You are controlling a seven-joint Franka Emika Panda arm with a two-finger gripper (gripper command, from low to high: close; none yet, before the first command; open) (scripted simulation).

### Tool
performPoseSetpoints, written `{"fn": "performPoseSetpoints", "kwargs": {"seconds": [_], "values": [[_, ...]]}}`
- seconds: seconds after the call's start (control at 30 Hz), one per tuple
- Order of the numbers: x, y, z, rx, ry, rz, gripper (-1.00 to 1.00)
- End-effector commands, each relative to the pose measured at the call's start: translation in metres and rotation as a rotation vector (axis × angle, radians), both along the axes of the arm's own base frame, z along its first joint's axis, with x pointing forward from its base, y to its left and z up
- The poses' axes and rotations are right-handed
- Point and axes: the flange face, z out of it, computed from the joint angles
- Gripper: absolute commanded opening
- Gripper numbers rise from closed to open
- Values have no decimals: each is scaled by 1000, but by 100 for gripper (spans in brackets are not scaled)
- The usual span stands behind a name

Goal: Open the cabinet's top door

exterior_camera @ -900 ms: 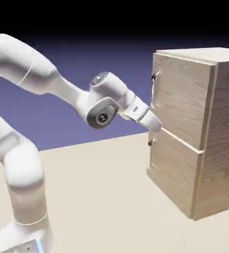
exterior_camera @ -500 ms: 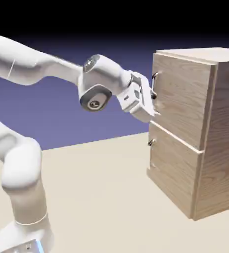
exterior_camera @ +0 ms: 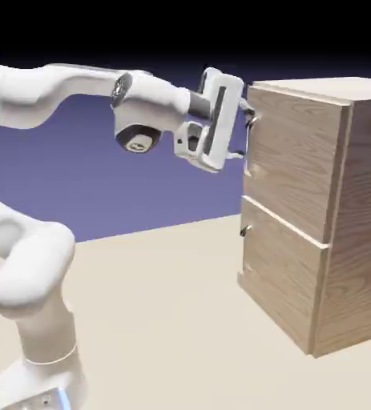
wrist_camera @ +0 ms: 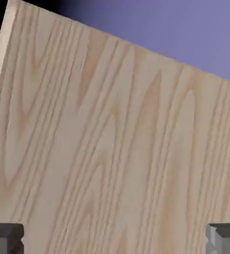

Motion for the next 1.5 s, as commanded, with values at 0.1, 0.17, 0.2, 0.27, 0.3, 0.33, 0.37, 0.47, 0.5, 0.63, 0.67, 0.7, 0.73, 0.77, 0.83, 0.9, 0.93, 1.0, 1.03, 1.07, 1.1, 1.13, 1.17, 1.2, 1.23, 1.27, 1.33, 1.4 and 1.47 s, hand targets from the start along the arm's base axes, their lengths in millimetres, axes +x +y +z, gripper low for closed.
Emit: {"fn": "performPoseSetpoints", "kwargs": {"seconds": [0.1,0.17,0.2,0.27,0.3,0.33,0.37,0.47,0.5,0.63,0.67,0.7,0.73,0.77,0.83,0.9,0.93,1.0,1.03,1.07,1.1,1.13,1.17,1.2,1.23,1.27,1.33,1.4,1.47], "values": [[-3,14,4,179,-61,-56,0],[-4,22,4,268,-90,-80,0],[-5,26,4,313,-104,-91,0],[-5,34,3,403,-131,-111,0],[-5,38,2,447,-144,-120,0],[-4,42,1,492,-156,-128,0],[-4,47,-1,537,-169,-136,0],[-2,60,-7,671,-202,-158,0],[0,65,-10,715,-212,-165,0],[6,83,-23,894,-248,-188,0],[8,88,-27,938,-256,-193,0],[10,93,-31,983,-263,-198,0],[12,97,-36,1028,-270,-203,0],[14,102,-41,1072,-276,-208,0],[19,110,-51,1162,-287,-218,0],[25,119,-62,1251,-297,-227,0],[28,123,-69,1296,-301,-232,0],[34,131,-82,1385,-308,-243,0],[38,135,-89,1430,-311,-248,0],[41,138,-96,1475,-313,-254,0],[44,142,-103,1520,-315,-260,0],[48,145,-111,1565,-318,-266,0],[52,148,-119,1610,-319,-273,0],[54,151,-124,1640,-320,-278,0],[54,151,-124,1640,-320,-278,0],[66,151,-124,1639,-321,-277,0],[87,150,-124,1639,-321,-277,0],[104,148,-124,1640,-320,-278,0],[104,148,-124,1640,-320,-278,-100]]}}
